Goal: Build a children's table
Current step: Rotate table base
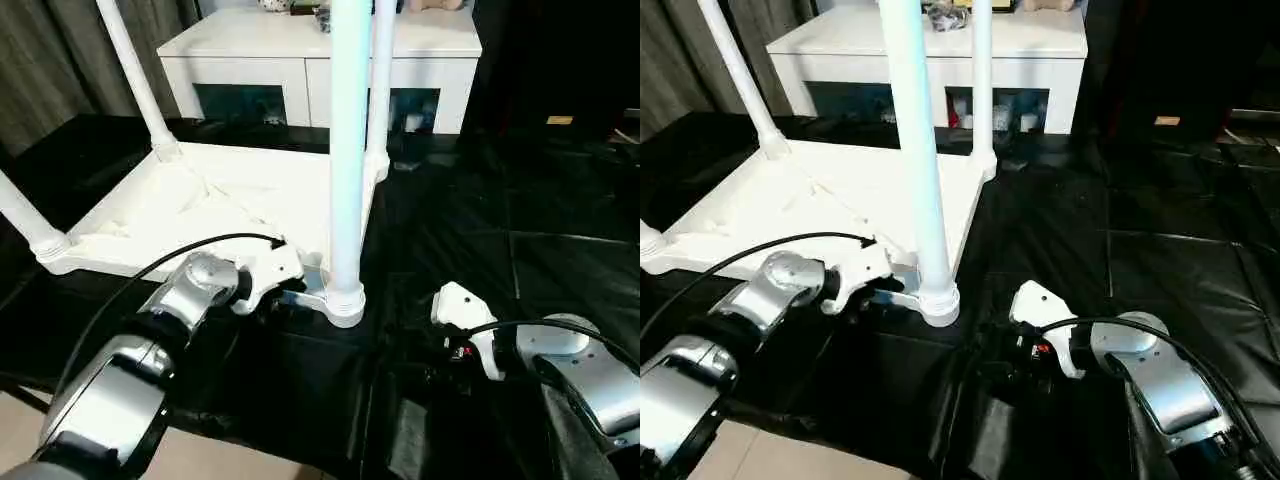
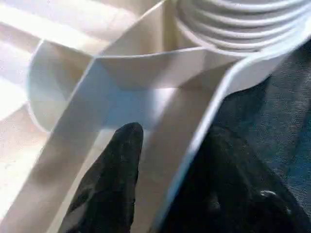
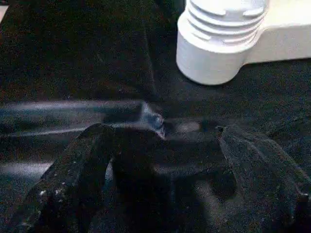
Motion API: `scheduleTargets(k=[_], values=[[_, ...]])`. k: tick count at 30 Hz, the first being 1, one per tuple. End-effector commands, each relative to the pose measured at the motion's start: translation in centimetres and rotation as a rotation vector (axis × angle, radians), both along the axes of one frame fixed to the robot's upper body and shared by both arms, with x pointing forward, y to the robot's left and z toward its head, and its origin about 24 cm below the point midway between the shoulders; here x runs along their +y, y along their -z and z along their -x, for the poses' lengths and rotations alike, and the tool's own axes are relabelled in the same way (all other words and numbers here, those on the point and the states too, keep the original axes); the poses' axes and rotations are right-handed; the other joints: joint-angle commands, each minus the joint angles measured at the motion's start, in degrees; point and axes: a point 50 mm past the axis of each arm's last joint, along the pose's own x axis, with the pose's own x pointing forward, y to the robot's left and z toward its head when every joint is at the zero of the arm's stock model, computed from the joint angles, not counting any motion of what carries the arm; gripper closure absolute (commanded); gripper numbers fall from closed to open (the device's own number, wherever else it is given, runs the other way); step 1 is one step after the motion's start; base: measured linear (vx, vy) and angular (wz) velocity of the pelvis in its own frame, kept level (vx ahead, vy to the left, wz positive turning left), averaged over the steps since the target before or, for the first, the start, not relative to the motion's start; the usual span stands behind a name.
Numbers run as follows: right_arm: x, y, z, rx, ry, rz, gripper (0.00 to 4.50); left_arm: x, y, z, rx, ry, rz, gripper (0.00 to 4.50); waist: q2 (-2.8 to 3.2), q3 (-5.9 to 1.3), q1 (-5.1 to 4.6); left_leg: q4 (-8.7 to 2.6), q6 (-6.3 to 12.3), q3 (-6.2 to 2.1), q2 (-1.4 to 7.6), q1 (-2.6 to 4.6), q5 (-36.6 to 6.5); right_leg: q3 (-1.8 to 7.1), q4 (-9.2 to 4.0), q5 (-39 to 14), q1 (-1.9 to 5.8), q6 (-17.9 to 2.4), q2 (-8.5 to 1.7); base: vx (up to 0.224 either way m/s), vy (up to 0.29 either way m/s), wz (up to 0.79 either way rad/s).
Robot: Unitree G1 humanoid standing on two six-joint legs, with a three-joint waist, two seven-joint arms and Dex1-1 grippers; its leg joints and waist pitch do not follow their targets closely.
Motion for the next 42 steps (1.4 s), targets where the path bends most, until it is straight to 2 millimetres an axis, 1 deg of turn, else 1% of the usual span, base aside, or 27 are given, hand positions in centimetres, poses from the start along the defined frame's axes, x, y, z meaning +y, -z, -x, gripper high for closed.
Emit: scheduleTargets(k=[1,3,4,6,9,12,14,15,16,17,19,20,22,24,25,26,27,28,29,30,31,33,34,37,39,41,42], values=[[0.5,-0.7,-0.3,-0.033,-0.010,-0.005,0.64,1.1,1.4,0.5,0.078,-0.060,-0.068,2.50,-1.18,-3.25,0.24,-3.92,2.98,0.14,-0.11,-0.11,-14.96,1.23,-5.25,-20.13,3.40,-11.40,-2.21,0.000,0.000,0.00],[0.4,-0.8,-0.6,-0.056,0.018,-0.001,0.64,1.2,1.7,0.7,0.151,-0.089,-0.078,2.66,-1.27,-2.99,0.14,-4.01,2.71,0.13,-0.16,0.20,-16.71,1.20,-5.66,-25.06,3.14,-10.27,-2.22,0.000,0.000,0.00],[0.3,-0.8,-0.9,-0.074,0.040,0.005,0.64,1.2,1.9,0.8,0.169,-0.112,-0.076,2.89,-1.26,-2.68,-0.11,-4.21,2.27,-0.03,-0.29,0.29,-18.33,1.03,-6.10,-29.97,3.01,-8.75,-2.27,0.000,0.000,0.00],[0.1,-0.8,-1.6,-0.105,0.087,0.015,0.64,1.1,2.2,1.0,0.202,-0.157,-0.054,2.95,-1.36,-2.60,-0.56,-4.28,1.95,-0.24,-0.52,0.27,-18.90,0.86,-6.43,-33.14,2.94,-7.19,-2.26,0.000,0.000,0.00],[-0.2,-0.8,-2.5,-0.137,0.162,0.024,0.64,1.0,3.1,1.7,0.261,-0.233,-0.030,3.05,-1.31,-2.73,-1.11,-4.41,2.19,-0.36,-0.56,0.19,-18.37,0.67,-6.49,-32.56,3.02,-6.98,-2.20,0.000,0.000,0.00],[-0.1,-1.0,-3.0,-0.155,0.204,0.007,0.64,1.1,4.3,2.6,0.283,-0.314,-0.029,3.15,-1.44,-3.02,-1.85,-4.69,3.18,-0.46,-0.38,-0.47,-16.72,0.54,-5.84,-26.45,3.71,-8.71,-2.16,0.000,0.000,0.00],[-0.2,-1.1,-3.3,-0.160,0.233,-0.003,0.64,1.2,4.6,2.9,0.280,-0.376,-0.013,3.22,-1.93,-3.03,-2.09,-4.37,3.93,-0.09,-0.70,0.03,-17.33,0.56,-6.26,-27.81,3.21,-8.50,-1.97,0.000,0.000,0.00],[-0.2,-1.1,-3.4,-0.161,0.242,-0.004,0.64,1.1,4.6,3.0,0.278,-0.391,-0.009,3.23,-1.71,-3.11,-2.09,-4.34,4.04,-0.14,-0.65,0.11,-17.13,0.60,-6.14,-28.15,3.23,-8.55,-2.14,0.000,0.000,0.00],[-0.2,-1.1,-3.6,-0.167,0.257,-0.003,0.64,1.1,4.6,3.1,0.278,-0.427,-0.003,3.25,-1.58,-3.15,-2.47,-4.51,4.30,-0.23,-0.55,-0.07,-16.85,0.55,-6.13,-29.01,3.29,-8.15,-2.28,0.000,0.000,0.00],[-0.3,-1.1,-3.8,-0.171,0.272,-0.002,0.64,1.1,4.6,3.2,0.270,-0.450,0.005,3.31,-1.97,-3.06,-2.61,-4.52,4.56,-0.25,-0.59,-0.17,-16.94,0.48,-6.31,-29.40,3.18,-7.94,-2.25,0.000,0.000,0.00],[-0.3,-1.0,-4.1,-0.179,0.290,0.001,0.64,0.9,4.2,3.3,0.238,-0.481,0.025,3.34,-1.60,-3.04,-3.33,-4.51,4.73,-0.39,-0.68,-0.22,-18.04,0.28,-6.44,-31.26,2.97,-7.41,-2.30,0.000,0.000,0.00],[-0.3,-1.0,-4.2,-0.182,0.293,0.003,0.64,0.8,4.1,3.3,0.226,-0.481,0.038,3.36,-2.00,-3.04,-3.48,-4.48,4.85,-0.36,-0.74,-0.25,-18.18,0.28,-6.65,-31.77,2.90,-7.06,-2.28,0.000,0.000,0.00],[-0.2,-1.0,-4.3,-0.180,0.297,-0.002,0.64,0.4,3.4,3.5,0.201,-0.466,0.072,3.43,-1.81,-2.95,-3.87,-4.60,5.02,-0.46,-0.68,-0.39,-19.25,0.27,-6.72,-32.81,2.63,-6.52,-2.29,0.000,0.000,0.00],[0.0,-1.0,-4.5,-0.183,0.297,-0.008,0.64,-0.8,2.2,3.8,0.152,-0.372,0.178,3.51,-2.26,-3.03,-4.07,-4.57,5.05,-0.45,-0.65,-0.38,-20.00,0.28,-6.85,-33.23,2.45,-6.28,-2.33,0.000,0.000,0.00],[0.0,-1.0,-4.5,-0.183,0.297,-0.010,0.64,-1.1,1.9,4.0,0.138,-0.342,0.192,3.55,-2.16,-3.12,-3.96,-4.69,5.11,-0.56,-0.51,-0.36,-20.09,0.32,-6.77,-32.71,2.33,-6.29,-2.40,0.000,0.000,0.00],[0.2,-1.0,-4.5,-0.186,0.294,-0.020,0.64,-1.5,1.5,4.4,0.096,-0.240,0.221,3.55,-2.64,-3.07,-3.97,-4.65,5.29,-0.42,-0.54,-0.30,-20.26,0.33,-7.00,-32.85,2.12,-6.21,-2.29,0.000,0.000,0.00],[0.3,-1.0,-4.6,-0.186,0.292,-0.027,0.64,-1.8,1.4,4.7,0.078,-0.174,0.236,3.59,-2.31,-3.31,-3.74,-4.55,5.36,-0.53,-0.60,-0.24,-19.86,0.40,-6.85,-32.24,2.10,-6.32,-2.43,0.000,0.000,0.00],[0.5,-1.0,-4.6,-0.186,0.285,-0.043,0.64,-2.2,1.1,5.5,0.065,-0.073,0.258,3.62,-2.43,-3.59,-3.37,-4.74,5.56,-0.56,-0.22,-0.53,-18.26,0.68,-6.44,-29.06,2.26,-6.95,-2.63,0.000,0.000,0.00],[0.6,-1.0,-4.7,-0.187,0.281,-0.051,0.64,-2.2,1.0,5.8,0.069,-0.048,0.257,3.67,-2.52,-3.40,-3.32,-4.85,5.64,-0.41,-0.10,-0.61,-17.95,0.74,-6.42,-28.06,2.17,-7.27,-2.50,0.000,0.000,0.00],[0.8,-1.0,-4.7,-0.186,0.272,-0.065,0.64,-2.3,1.0,6.2,0.087,-0.020,0.249,3.69,-2.25,-3.74,-2.69,-4.76,5.56,-0.33,0.21,-0.30,-16.61,0.94,-6.02,-24.89,2.09,-8.39,-2.60,0.000,0.000,0.00],[0.9,-1.0,-4.6,-0.184,0.265,-0.073,0.64,-2.3,0.9,6.4,0.101,-0.016,0.240,3.69,-2.59,-3.91,-2.08,-4.56,5.80,-0.07,0.36,-0.24,-14.12,1.04,-5.59,-20.05,2.05,-9.99,-2.47,0.000,0.000,0.00],[1.2,-0.9,-4.6,-0.180,0.248,-0.081,0.64,-2.3,1.0,6.6,0.120,-0.012,0.234,3.71,-2.52,-3.88,-1.03,-4.31,6.51,0.40,0.52,0.23,-11.82,1.26,-4.99,-13.76,1.81,-12.46,-2.22,0.000,0.000,0.00],[1.4,-0.9,-4.5,-0.181,0.233,-0.084,0.64,-2.3,1.0,6.7,0.131,-0.009,0.230,3.72,-2.56,-3.89,-0.57,-4.24,6.80,0.54,0.53,0.11,-10.95,1.31,-4.55,-11.68,2.03,-13.32,-2.17,0.000,0.000,0.00],[1.8,-1.0,-4.4,-0.182,0.208,-0.094,0.64,-2.4,1.0,6.6,0.142,-0.020,0.227,3.72,-2.44,-4.00,0.12,-4.15,6.98,0.60,0.48,-0.25,-8.26,1.23,-3.98,-8.15,2.53,-13.74,-2.34,0.000,0.000,0.00],[1.9,-1.0,-4.5,-0.187,0.206,-0.093,0.64,-2.4,1.0,6.0,0.123,-0.079,0.233,3.72,-2.56,-3.87,0.12,-4.14,6.62,0.63,0.29,-0.32,-9.12,1.21,-4.10,-8.84,2.67,-13.51,-2.40,0.000,0.000,0.00],[1.9,-1.0,-4.5,-0.191,0.205,-0.091,0.64,-2.5,1.0,5.5,0.088,-0.104,0.225,3.72,-2.77,-3.59,0.09,-4.25,5.96,0.77,0.16,-0.22,-11.66,1.24,-4.70,-13.23,2.53,-12.45,-2.44,0.000,0.000,0.00],[1.9,-1.0,-4.6,-0.194,0.204,-0.090,0.64,-2.5,0.9,5.0,0.050,-0.139,0.213,3.72,-2.71,-3.34,0.07,-4.45,5.16,0.77,0.09,-0.07,-13.94,1.24,-5.20,-17.92,2.42,-11.25,-2.48,0.000,0.000,0.00]])
